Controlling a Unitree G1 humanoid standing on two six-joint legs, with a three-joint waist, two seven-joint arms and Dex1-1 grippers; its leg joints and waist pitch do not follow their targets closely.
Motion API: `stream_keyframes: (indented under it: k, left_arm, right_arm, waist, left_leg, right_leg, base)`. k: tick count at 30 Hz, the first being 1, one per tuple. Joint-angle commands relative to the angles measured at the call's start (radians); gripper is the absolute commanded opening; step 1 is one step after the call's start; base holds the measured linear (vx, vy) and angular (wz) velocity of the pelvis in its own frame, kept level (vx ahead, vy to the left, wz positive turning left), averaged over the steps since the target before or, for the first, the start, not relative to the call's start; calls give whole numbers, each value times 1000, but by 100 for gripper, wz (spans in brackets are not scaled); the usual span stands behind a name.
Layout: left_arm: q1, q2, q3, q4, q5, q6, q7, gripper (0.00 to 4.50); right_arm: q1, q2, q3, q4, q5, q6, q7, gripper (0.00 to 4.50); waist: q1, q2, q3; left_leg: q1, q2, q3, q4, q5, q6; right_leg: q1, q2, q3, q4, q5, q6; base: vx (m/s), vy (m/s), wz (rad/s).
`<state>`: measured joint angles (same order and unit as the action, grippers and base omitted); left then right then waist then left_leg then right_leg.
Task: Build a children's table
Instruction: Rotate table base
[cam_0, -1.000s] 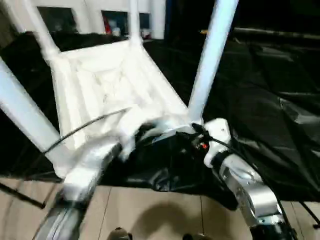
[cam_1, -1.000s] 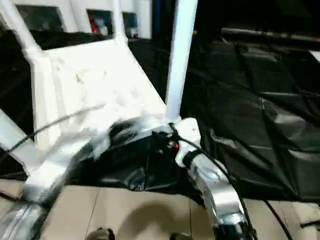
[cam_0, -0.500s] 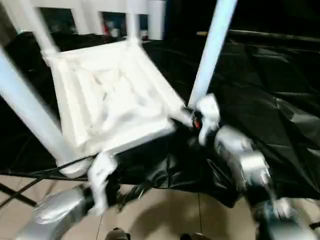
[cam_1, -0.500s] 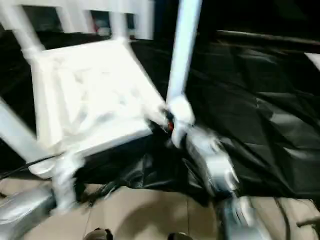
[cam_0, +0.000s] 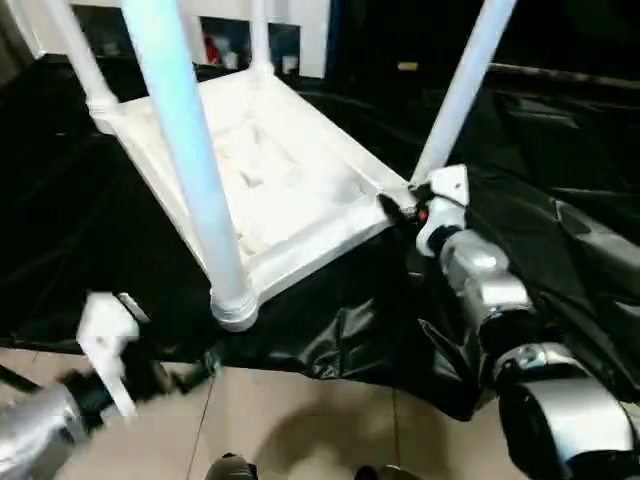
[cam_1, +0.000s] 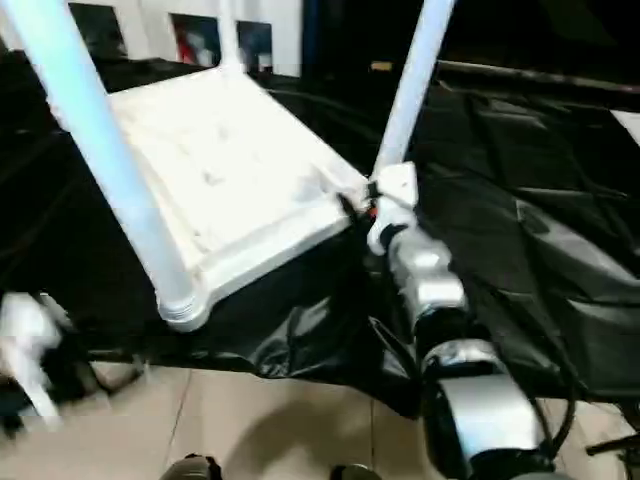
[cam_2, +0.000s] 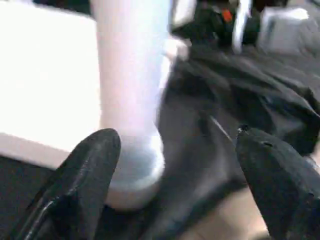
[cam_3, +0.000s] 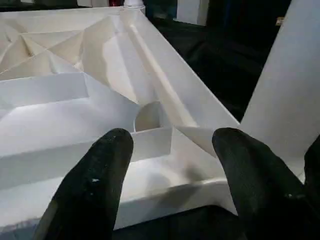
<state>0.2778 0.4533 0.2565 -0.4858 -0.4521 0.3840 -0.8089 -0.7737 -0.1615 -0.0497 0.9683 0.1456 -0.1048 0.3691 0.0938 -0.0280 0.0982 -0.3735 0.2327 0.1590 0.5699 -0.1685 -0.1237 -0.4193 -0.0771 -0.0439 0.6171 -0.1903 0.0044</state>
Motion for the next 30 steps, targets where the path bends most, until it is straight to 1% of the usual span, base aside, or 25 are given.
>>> stream_keyframes:
  k: [1,2,3,4,5,6,8,9,10,13,14,15,16,17,19,20,22,23,24,25,26,27,28,29,30]
  left_arm:
    - [-32,-22,9,29,-40,-18,21,438]
    - [-83,-40,4,39,-69,-7,31,446]
    - [-87,-42,4,39,-71,-6,32,446]
    - [-105,-46,-3,41,-73,-1,36,446]
    - [-123,-55,-12,47,-62,0,43,446]
    - [-148,-68,-30,64,-41,-3,54,446]
    - [-167,-74,-45,83,-19,-14,68,446]
    - [-184,-77,-55,97,-11,-18,78,446]
    - [-195,-79,-62,106,-7,-20,86,446]
    - [-257,-107,-92,120,-24,-15,103,446]
    - [-290,-129,-117,111,-45,0,107,446]
    - [-300,-136,-127,108,-52,4,106,446]
    - [-317,-150,-149,98,-62,18,103,446]
    - [-337,-168,-180,89,-73,31,96,446]
    - [-369,-198,-233,86,-82,43,87,446]
    - [-381,-209,-255,90,-81,43,83,446]
    - [-410,-232,-300,106,-74,41,77,446]
    - [-416,-237,-308,111,-72,40,76,446]
    - [-460,-276,-355,151,-53,29,66,446]
    - [-460,-276,-355,151,-53,29,66,446]
    - [-509,-313,-394,201,-34,16,54,446]
    - [-535,-329,-409,233,-19,4,50,446]
    - [-537,-331,-410,236,-18,3,49,446]
    - [-581,-349,-434,295,5,-19,36,446]
    - [-589,-352,-438,306,10,-23,34,446]
  right_arm:
    - [34,-9,-7,-7,0,-11,16,302]
    - [85,-6,19,-55,-17,15,9,302]
    - [88,-6,21,-58,-18,17,8,302]
    - [105,-3,31,-74,-24,26,4,302]
    - [118,3,39,-79,-33,26,-2,302]
    - [128,15,50,-73,-53,20,-22,302]
    - [129,25,52,-64,-64,20,-40,302]
    - [124,32,50,-55,-67,21,-55,302]
    - [121,36,48,-49,-69,23,-65,302]
    - [111,56,51,-44,-72,39,-85,302]
    - [104,66,61,-37,-75,50,-80,302]
    - [101,69,65,-33,-77,53,-77,302]
    - [92,78,68,-19,-83,51,-81,302]
    - [74,89,68,8,-86,48,-86,302]
    - [44,106,66,51,-94,41,-97,302]
    - [32,111,66,68,-97,38,-102,302]
    - [9,122,62,95,-99,37,-108,302]
    - [6,123,61,98,-100,38,-110,302]
    - [-14,130,59,112,-102,40,-117,302]
    - [-14,130,59,112,-102,40,-117,302]
    - [-28,132,57,120,-101,40,-117,302]
    - [-33,131,56,125,-102,37,-118,302]
    - [-33,131,56,126,-102,37,-118,302]
    - [-40,130,52,136,-98,25,-110,302]
    - [-42,130,51,139,-97,22,-107,302]
  waist:
    - [1,8,-64]
    - [4,10,-63]
    - [6,12,-65]
    - [8,12,-67]
    - [6,8,-66]
    - [7,9,-69]
    - [5,2,-67]
    - [1,-3,-65]
    - [0,0,-64]
    - [0,-3,-62]
    - [-1,-9,-62]
    - [-1,-4,-63]
    - [-1,-4,-63]
    - [0,-9,-64]
    - [0,-7,-65]
    - [-2,-12,-66]
    - [-2,-12,-66]
    - [-2,-15,-70]
    - [-3,-15,-69]
    - [-3,-17,-71]
    - [-5,-22,-73]
    - [-4,-22,-73]
    - [-2,-18,-75]
    - [-3,-18,-76]
    - [-4,-20,-76]
  left_leg:
    - [4,-18,26,-56,-161,56]
    - [8,-19,28,-55,-157,54]
    - [10,-17,28,-54,-151,52]
    - [7,-17,27,-54,-142,46]
    - [4,-17,26,-55,-145,42]
    - [5,-17,26,-54,-149,38]
    - [4,-18,28,-55,-163,35]
    - [2,-18,28,-58,-183,30]
    - [6,-17,28,-58,-204,25]
    - [9,-16,30,-58,-217,16]
    - [10,-16,31,-58,-216,17]
    - [10,-15,29,-58,-210,15]
    - [10,-15,29,-58,-210,15]
    - [9,-15,29,-57,-197,12]
    - [8,-14,29,-56,-189,10]
    - [7,-14,29,-55,-186,11]
    - [7,-15,29,-54,-181,12]
    - [4,-16,28,-53,-165,11]
    - [5,-16,29,-52,-157,12]
    - [7,-17,32,-49,-141,17]
    - [2,-18,30,-48,-119,23]
    - [4,-20,32,-46,-114,28]
    - [8,-20,33,-44,-109,32]
    - [2,-22,31,-43,-90,42]
    - [5,-22,33,-42,-93,45]
  right_leg:
    - [52,-23,29,-49,-44,-207]
    - [49,-20,30,-52,-38,-208]
    - [48,-21,30,-49,-25,-213]
    - [52,-20,29,-47,-6,-215]
    - [54,-20,28,-47,-2,-216]
    - [55,-21,28,-46,-8,-217]
    - [55,-23,30,-48,-38,-211]
    - [56,-25,31,-51,-84,-198]
    - [51,-27,32,-56,-131,-184]
    - [46,-27,34,-57,-157,-176]
    - [45,-26,35,-58,-158,-175]
    - [45,-28,34,-54,-147,-180]
    - [45,-28,34,-54,-147,-180]
    - [46,-27,33,-50,-122,-185]
    - [46,-26,32,-46,-92,-195]
    - [47,-26,31,-44,-80,-198]
    - [48,-26,31,-43,-61,-202]
    - [53,-27,30,-39,-41,-202]
    - [53,-27,31,-39,-28,-203]
    - [52,-25,32,-38,1,-208]
    - [59,-27,32,-33,33,-212]
    - [56,-25,32,-36,35,-212]
    - [54,-25,33,-33,48,-216]
    - [60,-25,32,-32,76,-223]
    - [57,-24,32,-33,75,-223]
  base:
    - [0,0,0]
    - [0,0,0]
    - [0,0,0]
    - [0,0,0]
    - [0,0,0]
    - [0,0,0]
    - [0,0,0]
    - [0,0,0]
    - [0,0,0]
    - [0,0,0]
    - [0,0,0]
    - [0,0,0]
    - [0,0,0]
    - [0,0,0]
    - [0,0,0]
    - [0,0,0]
    - [0,0,0]
    - [0,0,0]
    - [0,0,0]
    - [0,0,0]
    - [0,0,0]
    - [0,0,0]
    - [0,0,0]
    - [0,0,0]
    - [0,0,0]
